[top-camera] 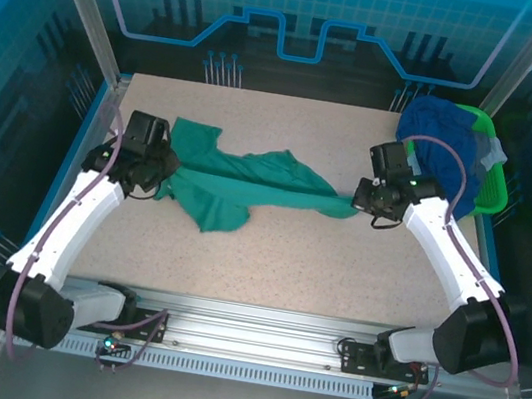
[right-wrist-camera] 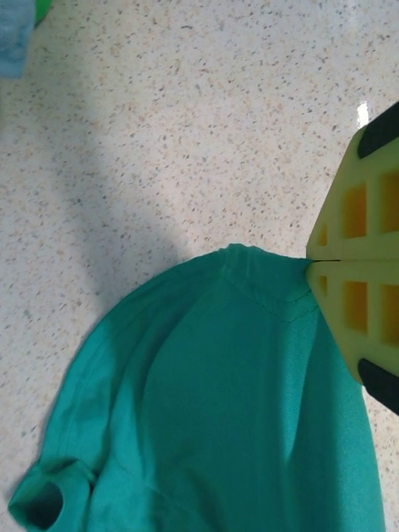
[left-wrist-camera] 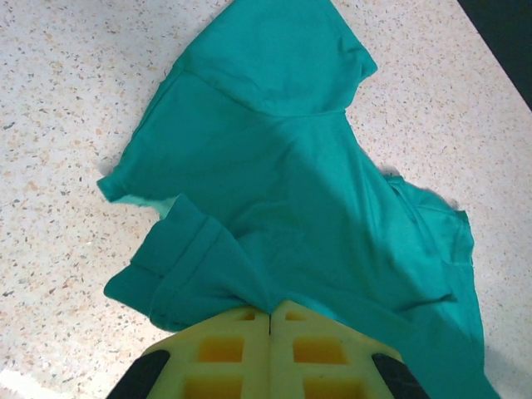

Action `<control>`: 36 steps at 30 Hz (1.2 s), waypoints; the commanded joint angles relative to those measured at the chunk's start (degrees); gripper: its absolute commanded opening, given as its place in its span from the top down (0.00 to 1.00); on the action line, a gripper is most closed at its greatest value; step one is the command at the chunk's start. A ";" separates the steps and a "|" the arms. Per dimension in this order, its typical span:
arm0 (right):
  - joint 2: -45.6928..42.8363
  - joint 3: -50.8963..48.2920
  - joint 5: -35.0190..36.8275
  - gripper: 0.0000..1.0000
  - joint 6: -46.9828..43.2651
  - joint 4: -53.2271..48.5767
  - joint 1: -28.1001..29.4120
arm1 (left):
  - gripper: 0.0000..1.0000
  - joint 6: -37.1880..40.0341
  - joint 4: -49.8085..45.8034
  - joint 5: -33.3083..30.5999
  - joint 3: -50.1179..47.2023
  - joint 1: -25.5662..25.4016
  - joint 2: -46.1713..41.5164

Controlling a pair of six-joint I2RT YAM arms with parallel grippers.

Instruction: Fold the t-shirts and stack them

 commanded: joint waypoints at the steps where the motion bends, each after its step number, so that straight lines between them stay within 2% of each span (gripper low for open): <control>1: 0.30 0.15 2.63 1.00 1.52 -1.25 0.26 | 1.00 0.27 -0.48 0.58 4.02 0.30 0.37; 6: -1.44 1.76 3.89 1.00 1.42 -3.04 0.65 | 1.00 0.52 -7.16 1.09 5.36 -1.74 -3.18; 12: -8.15 -2.86 4.52 1.00 1.02 -4.65 0.63 | 1.00 -3.83 -12.58 2.07 -1.19 -5.88 -13.34; 17: -10.89 -7.52 4.32 1.00 1.51 -3.28 0.32 | 1.00 -2.92 -13.28 0.76 -5.42 -6.12 -16.91; 20: -6.75 -7.85 2.48 1.00 2.10 -0.76 0.28 | 1.00 0.84 -4.99 -1.18 -7.12 -5.67 -12.18; 25: 3.67 -5.40 0.76 1.00 4.16 3.47 -0.84 | 1.00 2.91 10.87 0.72 -4.45 1.51 8.19; 27: 6.35 -4.23 1.08 1.00 4.21 3.76 -0.53 | 1.00 6.41 12.46 -1.79 -1.32 2.15 15.60; 30: 8.25 -4.77 -0.39 1.00 4.93 4.01 0.52 | 1.00 11.42 14.70 -1.12 0.98 3.15 24.10; 31: 8.58 -5.41 -1.15 1.00 5.34 3.92 0.99 | 0.95 12.54 14.61 -0.81 1.61 3.36 26.04; 33: 9.00 -6.97 -2.46 1.00 6.93 3.26 2.34 | 0.64 13.87 11.76 -0.26 3.57 3.73 28.54; 35: 8.79 -8.55 -2.26 1.00 8.18 2.35 3.64 | 0.54 13.87 8.79 -0.20 3.36 3.15 26.43; 36: 8.36 -9.49 -1.88 1.00 8.74 2.02 4.01 | 0.54 13.24 7.61 -0.08 1.89 2.35 23.65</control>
